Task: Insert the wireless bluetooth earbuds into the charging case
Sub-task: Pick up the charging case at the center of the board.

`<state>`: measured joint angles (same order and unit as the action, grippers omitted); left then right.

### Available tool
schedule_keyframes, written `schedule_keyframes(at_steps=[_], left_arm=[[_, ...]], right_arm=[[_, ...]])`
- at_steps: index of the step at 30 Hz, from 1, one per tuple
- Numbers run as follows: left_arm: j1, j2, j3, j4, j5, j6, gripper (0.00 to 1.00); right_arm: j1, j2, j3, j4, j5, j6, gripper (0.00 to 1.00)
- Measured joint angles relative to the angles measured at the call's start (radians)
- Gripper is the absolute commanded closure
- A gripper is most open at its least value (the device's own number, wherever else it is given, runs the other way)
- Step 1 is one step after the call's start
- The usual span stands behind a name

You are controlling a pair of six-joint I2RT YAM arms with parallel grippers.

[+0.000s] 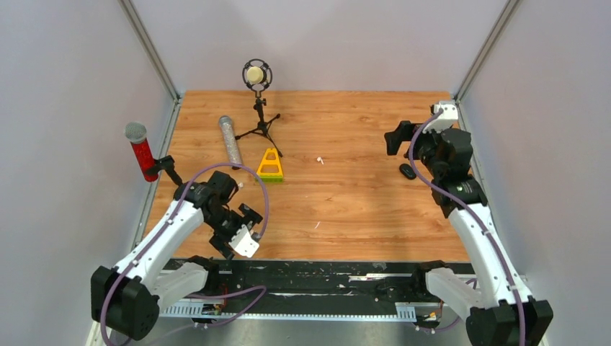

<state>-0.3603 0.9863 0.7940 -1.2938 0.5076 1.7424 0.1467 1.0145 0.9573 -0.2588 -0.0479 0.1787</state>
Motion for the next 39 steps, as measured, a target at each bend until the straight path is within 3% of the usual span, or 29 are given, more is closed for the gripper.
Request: schedule_keyframes(at_steps=[5, 13, 15, 22, 29, 32, 39], left_arm=[[0.000, 0.091, -0.103, 0.098, -0.021, 0.213, 0.00], [0.000, 0.216, -0.161, 0.274, -0.057, 0.294, 0.03], [0.000, 0.240, -0.161, 0.293, -0.070, 0.294, 0.08], [0.000, 0.308, -0.145, 0.280, -0.109, 0.295, 0.39], [-0.007, 0.319, -0.143, 0.260, -0.114, 0.294, 0.56], [-0.013, 0.320, -0.141, 0.256, -0.109, 0.295, 0.70], [-0.030, 0.313, -0.135, 0.255, -0.072, 0.295, 0.77]], right_arm=[[0.001, -0.101, -0.050, 0.087, -0.145, -0.028, 0.00], [0.003, -0.096, -0.094, 0.109, -0.218, -0.031, 0.00], [0.007, -0.093, -0.094, 0.111, -0.224, -0.031, 0.00], [0.027, -0.075, -0.094, 0.105, -0.231, -0.036, 0.01], [0.036, -0.072, -0.094, 0.095, -0.230, -0.051, 0.02], [0.036, -0.066, -0.094, 0.089, -0.230, -0.050, 0.03], [0.081, -0.002, -0.094, 0.073, -0.245, -0.027, 0.05]])
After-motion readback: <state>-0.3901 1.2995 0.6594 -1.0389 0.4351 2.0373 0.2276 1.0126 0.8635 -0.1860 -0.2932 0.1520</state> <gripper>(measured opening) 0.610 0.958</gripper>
